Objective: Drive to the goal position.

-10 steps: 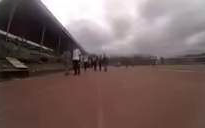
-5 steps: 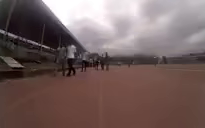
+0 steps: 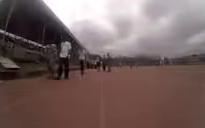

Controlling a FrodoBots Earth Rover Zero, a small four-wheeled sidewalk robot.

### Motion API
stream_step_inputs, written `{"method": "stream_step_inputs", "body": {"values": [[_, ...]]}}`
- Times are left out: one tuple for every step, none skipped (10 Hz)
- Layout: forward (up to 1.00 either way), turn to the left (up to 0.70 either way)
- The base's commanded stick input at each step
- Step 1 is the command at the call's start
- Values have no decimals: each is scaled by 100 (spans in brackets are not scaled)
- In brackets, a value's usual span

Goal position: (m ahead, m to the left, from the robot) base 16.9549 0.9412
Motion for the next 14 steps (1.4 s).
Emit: {"method": "stream_step_inputs", "body": {"values": [[100, -23], [100, -27], [100, -27], [100, -27], [100, -27], [100, -27], [100, -27], [100, -27], [100, -27], [100, -27], [100, -27], [100, -27], [100, -27], [100, -20]]}}
